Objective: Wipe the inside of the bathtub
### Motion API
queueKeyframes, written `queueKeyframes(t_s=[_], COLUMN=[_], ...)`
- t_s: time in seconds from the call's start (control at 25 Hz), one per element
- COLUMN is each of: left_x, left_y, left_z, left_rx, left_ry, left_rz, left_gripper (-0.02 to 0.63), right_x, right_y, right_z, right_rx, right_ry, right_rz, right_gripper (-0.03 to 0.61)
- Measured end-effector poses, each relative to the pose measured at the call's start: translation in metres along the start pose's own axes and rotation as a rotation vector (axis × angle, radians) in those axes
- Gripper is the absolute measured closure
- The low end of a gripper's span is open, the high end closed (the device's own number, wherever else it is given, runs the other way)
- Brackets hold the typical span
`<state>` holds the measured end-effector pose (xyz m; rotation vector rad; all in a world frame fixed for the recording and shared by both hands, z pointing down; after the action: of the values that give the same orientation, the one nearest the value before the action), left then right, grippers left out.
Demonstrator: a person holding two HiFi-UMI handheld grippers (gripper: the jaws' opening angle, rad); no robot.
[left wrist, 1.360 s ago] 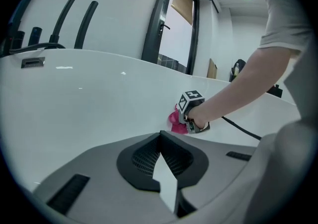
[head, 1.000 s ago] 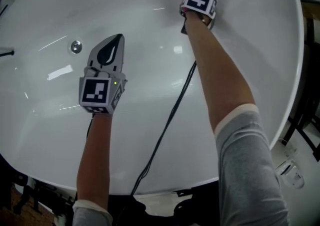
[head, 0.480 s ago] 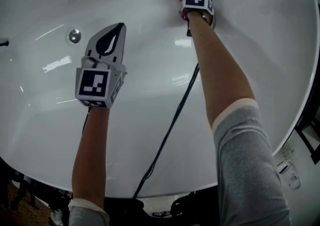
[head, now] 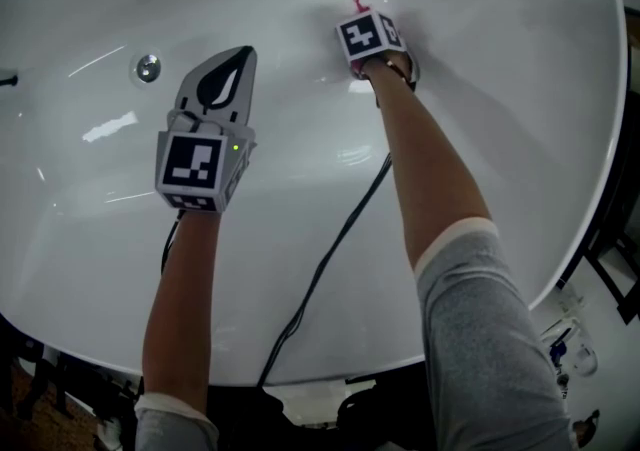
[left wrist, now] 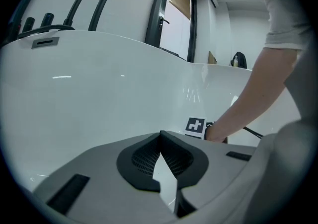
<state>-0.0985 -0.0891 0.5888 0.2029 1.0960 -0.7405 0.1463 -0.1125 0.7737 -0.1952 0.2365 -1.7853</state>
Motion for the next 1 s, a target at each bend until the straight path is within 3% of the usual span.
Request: queueKeyframes(t_s=[0.48, 0.72, 1.0], left_x=[0.016, 0.027, 0.065], left_y=[0.016, 0.030, 0.058], left_z=[-0.010, -0.015, -0.043], left_rx=[-0.035, -0.048, -0.047], left_ry=[-0.018, -0.005, -0.015], left_rz=[0.003, 0.019, 0.013], left_gripper=[0.620, 0.620, 0.620], right_x=[-0.112, -0.112, -0.091], right_y=[-0.043, -0.037, -0.013], right_z=[-0.004, -0.010, -0.096], right_rx=[0.018, 0.023, -0.018], right_ry=[-0.039, -0.007, 0.180], right_rz=[-0.029, -0.047, 0.013], right_gripper=[0.518, 0.518, 0.517])
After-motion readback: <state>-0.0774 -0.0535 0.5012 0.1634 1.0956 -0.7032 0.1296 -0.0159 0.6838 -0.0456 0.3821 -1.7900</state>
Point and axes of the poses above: the fingertips, and each gripper's own axes: z forward along the fingers, y to its right, x out of its top, the point moved 7 cm from there along -z, backward along the fingers, and after that the axes turned 8 degrees about -x, right-handed, at the moved point
